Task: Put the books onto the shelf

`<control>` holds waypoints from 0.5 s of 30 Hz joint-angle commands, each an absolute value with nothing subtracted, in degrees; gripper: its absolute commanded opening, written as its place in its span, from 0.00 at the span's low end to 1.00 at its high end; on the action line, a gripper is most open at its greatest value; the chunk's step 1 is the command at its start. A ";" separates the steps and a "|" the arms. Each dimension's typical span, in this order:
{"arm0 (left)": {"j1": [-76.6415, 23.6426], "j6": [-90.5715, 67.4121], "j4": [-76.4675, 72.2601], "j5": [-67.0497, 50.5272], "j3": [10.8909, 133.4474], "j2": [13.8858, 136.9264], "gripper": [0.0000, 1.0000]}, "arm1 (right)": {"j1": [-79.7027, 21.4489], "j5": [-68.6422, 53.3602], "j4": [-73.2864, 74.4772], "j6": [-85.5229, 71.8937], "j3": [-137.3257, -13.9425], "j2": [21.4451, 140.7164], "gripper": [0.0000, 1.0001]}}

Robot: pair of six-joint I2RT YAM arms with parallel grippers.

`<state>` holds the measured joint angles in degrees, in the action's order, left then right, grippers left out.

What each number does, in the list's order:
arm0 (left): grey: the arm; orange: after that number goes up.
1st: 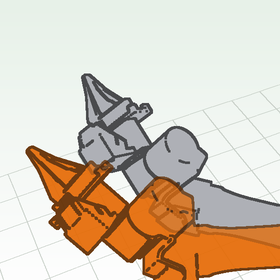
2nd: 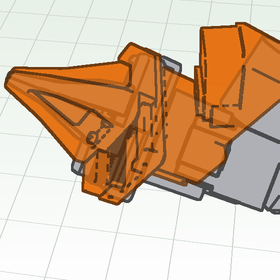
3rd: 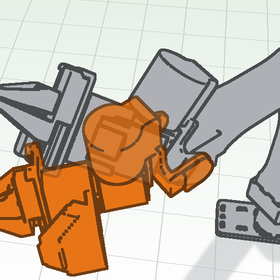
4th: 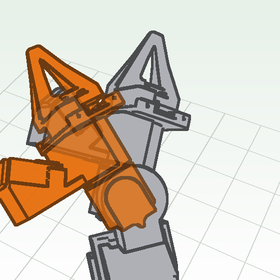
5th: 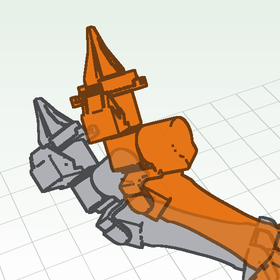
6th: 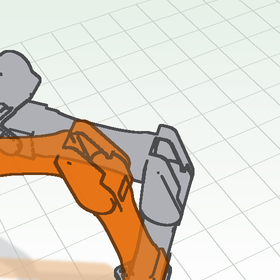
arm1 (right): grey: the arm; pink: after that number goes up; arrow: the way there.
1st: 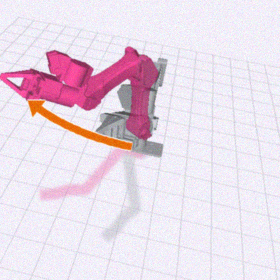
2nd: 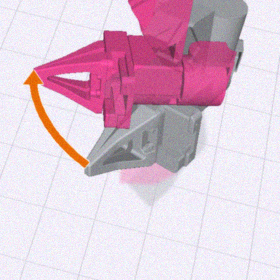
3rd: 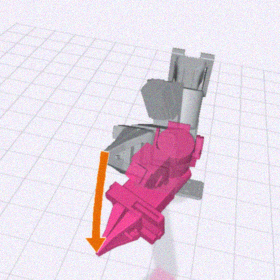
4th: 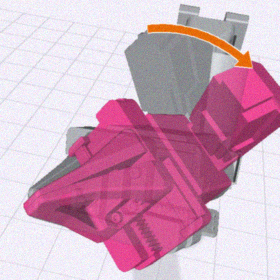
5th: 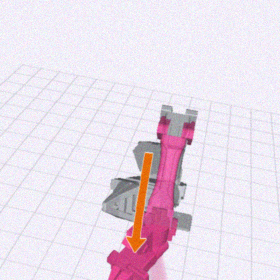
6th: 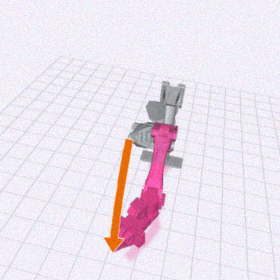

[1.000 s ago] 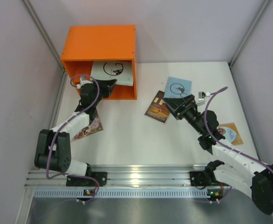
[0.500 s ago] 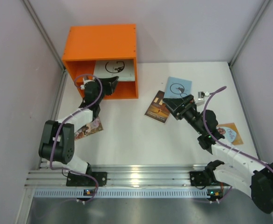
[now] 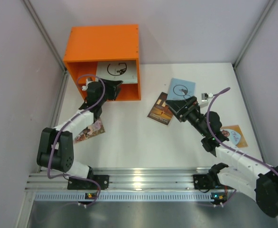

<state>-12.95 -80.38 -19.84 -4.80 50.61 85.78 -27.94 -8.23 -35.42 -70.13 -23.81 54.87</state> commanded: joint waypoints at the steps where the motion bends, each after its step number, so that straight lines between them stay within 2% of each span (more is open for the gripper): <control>1: -13.18 -73.23 -13.89 -4.30 53.08 82.79 0.54 | -27.16 -7.91 -35.95 -68.47 -26.28 53.26 1.00; 12: -13.18 -50.30 -1.94 -0.79 56.51 77.35 0.55 | -27.16 -7.91 -32.70 -66.36 -26.37 51.42 1.00; 13: -13.18 -45.31 -0.89 -0.88 58.34 77.08 0.26 | -27.16 -7.91 -32.52 -66.10 -26.37 51.59 1.00; 14: -13.18 -45.26 -0.36 -1.14 58.36 77.08 0.25 | -27.16 -7.91 -32.52 -66.01 -26.37 51.59 1.00; 15: -13.18 -43.87 -0.26 -1.23 59.23 77.52 0.08 | -27.16 -8.00 -32.43 -65.92 -26.37 51.68 1.00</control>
